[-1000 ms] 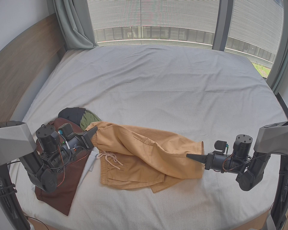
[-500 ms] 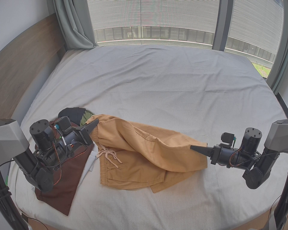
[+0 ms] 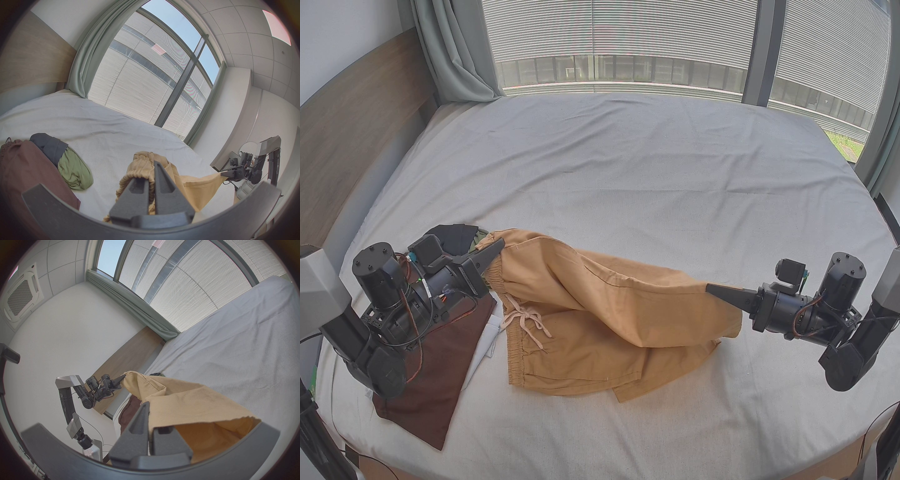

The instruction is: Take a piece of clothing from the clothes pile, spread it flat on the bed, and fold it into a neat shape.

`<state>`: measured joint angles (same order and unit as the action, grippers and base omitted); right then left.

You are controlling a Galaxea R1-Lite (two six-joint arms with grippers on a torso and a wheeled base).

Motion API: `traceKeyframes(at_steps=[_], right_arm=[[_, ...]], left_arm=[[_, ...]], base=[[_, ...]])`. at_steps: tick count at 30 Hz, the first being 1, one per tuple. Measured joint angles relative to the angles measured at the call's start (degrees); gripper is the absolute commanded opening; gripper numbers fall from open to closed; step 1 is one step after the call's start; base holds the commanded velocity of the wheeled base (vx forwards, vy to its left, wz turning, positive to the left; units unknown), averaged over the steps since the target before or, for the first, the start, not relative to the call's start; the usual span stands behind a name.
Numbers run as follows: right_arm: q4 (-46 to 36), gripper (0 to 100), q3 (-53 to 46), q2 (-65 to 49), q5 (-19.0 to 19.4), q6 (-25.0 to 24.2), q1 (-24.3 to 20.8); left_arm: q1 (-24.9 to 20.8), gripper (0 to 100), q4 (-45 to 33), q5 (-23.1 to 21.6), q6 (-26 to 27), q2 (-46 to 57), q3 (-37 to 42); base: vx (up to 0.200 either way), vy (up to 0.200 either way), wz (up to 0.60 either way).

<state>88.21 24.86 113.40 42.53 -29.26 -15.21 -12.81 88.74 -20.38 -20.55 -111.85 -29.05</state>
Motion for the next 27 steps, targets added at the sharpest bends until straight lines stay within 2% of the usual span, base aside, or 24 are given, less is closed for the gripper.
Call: traceKeyframes(at_steps=[20, 23, 27], right_arm=[[0.00, 0, 0.33, -2.95, -0.02, -0.11, 0.02], [0.00, 0, 0.39, -3.30, -0.09, -0.09, 0.11], [0.00, 0, 0.63, -3.80, -0.72, -0.09, 0.22]], left_arm=[[0.44, 0, 0.02, -0.50, 0.26, 0.80, -0.11], [0.83, 0, 0.00, -1.12, 0.46, 0.88, -0.11], [2.12, 0, 0.02, -4.27, 2.60, 0.88, -0.11]], base=[[0.000, 0.000, 0.00], [0.000, 0.000, 0.00], [0.000, 0.000, 0.00]])
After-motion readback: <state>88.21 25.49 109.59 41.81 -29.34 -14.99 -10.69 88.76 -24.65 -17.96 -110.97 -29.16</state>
